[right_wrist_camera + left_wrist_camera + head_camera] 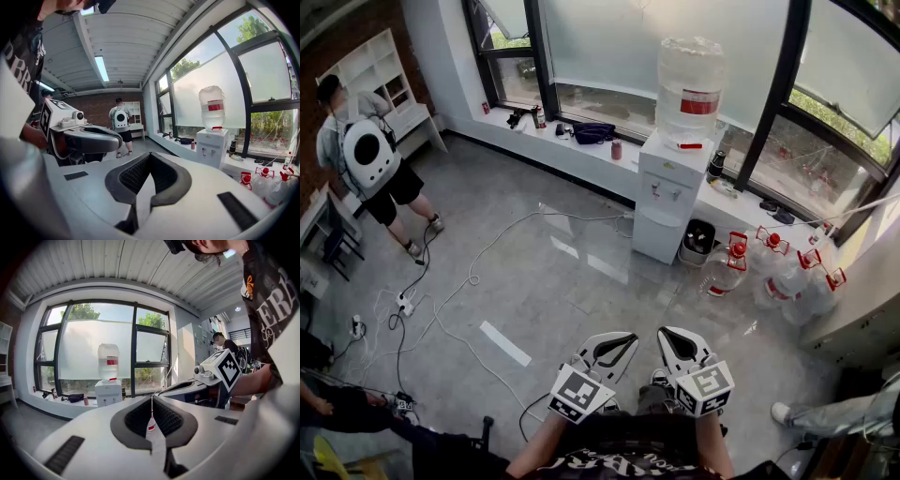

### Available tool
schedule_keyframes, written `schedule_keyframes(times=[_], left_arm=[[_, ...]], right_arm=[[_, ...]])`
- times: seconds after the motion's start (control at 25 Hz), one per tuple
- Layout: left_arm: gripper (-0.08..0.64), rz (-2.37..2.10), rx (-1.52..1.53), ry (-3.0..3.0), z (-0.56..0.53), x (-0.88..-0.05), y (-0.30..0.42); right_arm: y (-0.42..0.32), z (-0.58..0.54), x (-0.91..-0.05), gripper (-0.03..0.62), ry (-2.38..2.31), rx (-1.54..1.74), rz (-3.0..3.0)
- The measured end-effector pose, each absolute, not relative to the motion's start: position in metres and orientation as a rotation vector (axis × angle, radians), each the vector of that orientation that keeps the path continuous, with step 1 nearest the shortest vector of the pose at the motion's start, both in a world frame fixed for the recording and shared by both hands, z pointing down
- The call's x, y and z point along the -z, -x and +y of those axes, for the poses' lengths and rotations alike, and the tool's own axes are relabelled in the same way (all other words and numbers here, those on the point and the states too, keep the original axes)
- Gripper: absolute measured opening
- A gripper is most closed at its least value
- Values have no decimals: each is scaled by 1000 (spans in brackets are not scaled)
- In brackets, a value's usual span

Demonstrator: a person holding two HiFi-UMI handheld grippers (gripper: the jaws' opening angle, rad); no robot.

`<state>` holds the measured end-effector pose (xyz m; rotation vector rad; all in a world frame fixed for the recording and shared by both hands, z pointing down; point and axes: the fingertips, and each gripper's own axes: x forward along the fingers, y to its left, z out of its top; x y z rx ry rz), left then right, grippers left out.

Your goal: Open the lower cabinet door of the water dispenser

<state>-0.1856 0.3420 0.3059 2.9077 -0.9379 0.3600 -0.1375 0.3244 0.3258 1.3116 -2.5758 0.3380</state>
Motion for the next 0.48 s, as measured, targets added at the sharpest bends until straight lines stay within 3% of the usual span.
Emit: schedule_keyframes(times=[0.48], left_arm=[[20, -962, -325, -2898, 345, -304, 196]], right_arm=[[142, 331, -327, 14, -1321, -327, -2565]])
